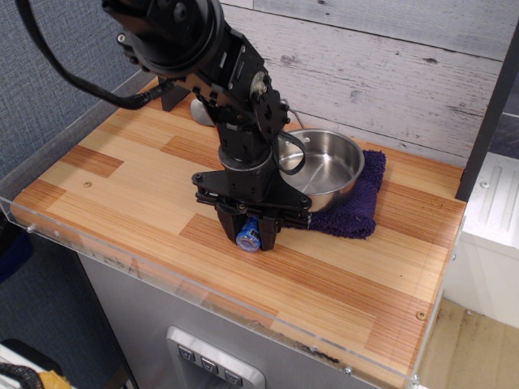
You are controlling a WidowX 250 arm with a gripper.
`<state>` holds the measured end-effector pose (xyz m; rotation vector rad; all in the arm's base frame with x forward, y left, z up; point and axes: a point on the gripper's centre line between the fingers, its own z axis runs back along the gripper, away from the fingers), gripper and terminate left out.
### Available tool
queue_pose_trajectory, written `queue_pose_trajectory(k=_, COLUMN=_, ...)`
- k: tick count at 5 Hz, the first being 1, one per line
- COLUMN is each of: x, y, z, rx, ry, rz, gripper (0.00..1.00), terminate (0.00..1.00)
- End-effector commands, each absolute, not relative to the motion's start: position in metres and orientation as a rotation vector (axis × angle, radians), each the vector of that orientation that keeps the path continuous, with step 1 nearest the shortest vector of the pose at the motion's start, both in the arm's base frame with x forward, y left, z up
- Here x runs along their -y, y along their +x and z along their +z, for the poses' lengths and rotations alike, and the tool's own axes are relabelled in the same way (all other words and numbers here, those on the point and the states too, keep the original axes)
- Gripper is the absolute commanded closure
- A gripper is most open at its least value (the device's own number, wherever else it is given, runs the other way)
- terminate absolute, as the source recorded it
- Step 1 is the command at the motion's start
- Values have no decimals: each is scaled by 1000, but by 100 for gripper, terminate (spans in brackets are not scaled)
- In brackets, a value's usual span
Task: Move the blue object in left side of red spoon
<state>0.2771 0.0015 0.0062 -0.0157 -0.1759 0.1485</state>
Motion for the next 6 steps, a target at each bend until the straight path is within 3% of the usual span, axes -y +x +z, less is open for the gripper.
queue_pose_trajectory(k=1, x=15, y=279, z=26, rx=193, ry=-44, rz=48, gripper=100, terminate=0)
queue_pose_trajectory(k=3, x=7, y=273, z=55, rx=210, ry=-95, rz=99, gripper=100, terminate=0)
queue_pose_trajectory(k=4, x=-6, y=277, z=71, rx=209, ry=-80, rz=207, gripper=100, terminate=0)
queue_pose_trajectory(k=6, x=-35, y=307, z=91, rx=214, ry=-58, rz=332, gripper=100, terminate=0)
